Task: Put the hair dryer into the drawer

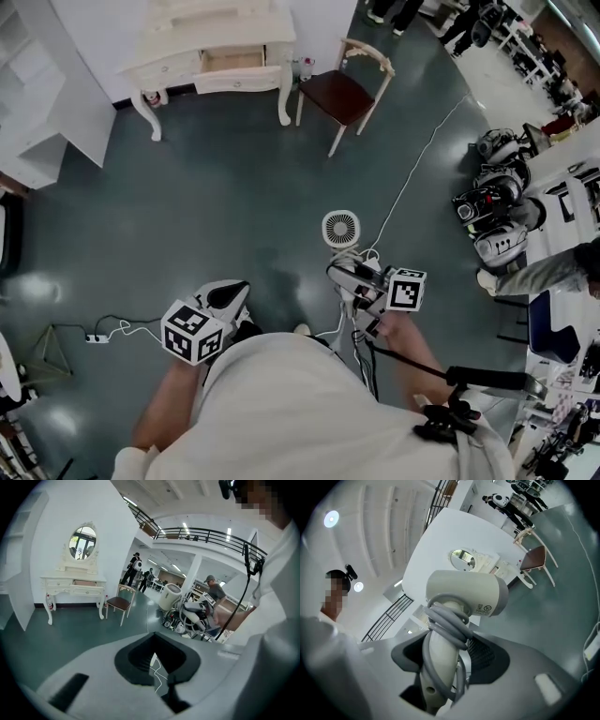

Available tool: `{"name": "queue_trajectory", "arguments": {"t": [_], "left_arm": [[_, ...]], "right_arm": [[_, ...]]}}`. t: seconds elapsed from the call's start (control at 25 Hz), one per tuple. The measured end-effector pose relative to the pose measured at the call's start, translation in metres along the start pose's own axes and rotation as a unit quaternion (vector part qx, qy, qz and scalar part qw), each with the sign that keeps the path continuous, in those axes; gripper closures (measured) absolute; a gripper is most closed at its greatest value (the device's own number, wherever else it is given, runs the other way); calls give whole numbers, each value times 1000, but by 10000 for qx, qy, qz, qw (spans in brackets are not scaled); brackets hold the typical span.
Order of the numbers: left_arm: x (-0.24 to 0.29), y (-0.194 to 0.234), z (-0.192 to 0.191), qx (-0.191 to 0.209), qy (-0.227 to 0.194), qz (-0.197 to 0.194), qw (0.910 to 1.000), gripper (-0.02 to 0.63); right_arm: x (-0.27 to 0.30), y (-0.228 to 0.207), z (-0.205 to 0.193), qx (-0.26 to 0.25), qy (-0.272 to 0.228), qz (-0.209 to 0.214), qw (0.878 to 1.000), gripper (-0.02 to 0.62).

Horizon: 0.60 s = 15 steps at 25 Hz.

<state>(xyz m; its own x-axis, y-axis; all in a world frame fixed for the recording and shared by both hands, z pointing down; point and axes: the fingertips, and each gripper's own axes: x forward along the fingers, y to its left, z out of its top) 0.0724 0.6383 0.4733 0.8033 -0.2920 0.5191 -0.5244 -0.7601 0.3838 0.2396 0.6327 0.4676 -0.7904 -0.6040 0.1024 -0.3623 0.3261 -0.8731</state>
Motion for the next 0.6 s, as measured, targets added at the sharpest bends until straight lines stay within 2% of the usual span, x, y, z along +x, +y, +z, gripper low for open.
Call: {"name": "queue_trajectory", "arguments": {"t": [0.2,0.4,0.6], "left_arm": [[-36,80,-6,-136,-49,120,9998,603],[-76,139,-16,-244,-62,169,9995,603],[-84,199,-10,-430,-21,159,9989,603]], "right_arm": [[84,2,10,35,68,49,10000,354],[156,10,10,224,43,174,9996,354],[216,1,29,233,171,106,9995,354]]}}
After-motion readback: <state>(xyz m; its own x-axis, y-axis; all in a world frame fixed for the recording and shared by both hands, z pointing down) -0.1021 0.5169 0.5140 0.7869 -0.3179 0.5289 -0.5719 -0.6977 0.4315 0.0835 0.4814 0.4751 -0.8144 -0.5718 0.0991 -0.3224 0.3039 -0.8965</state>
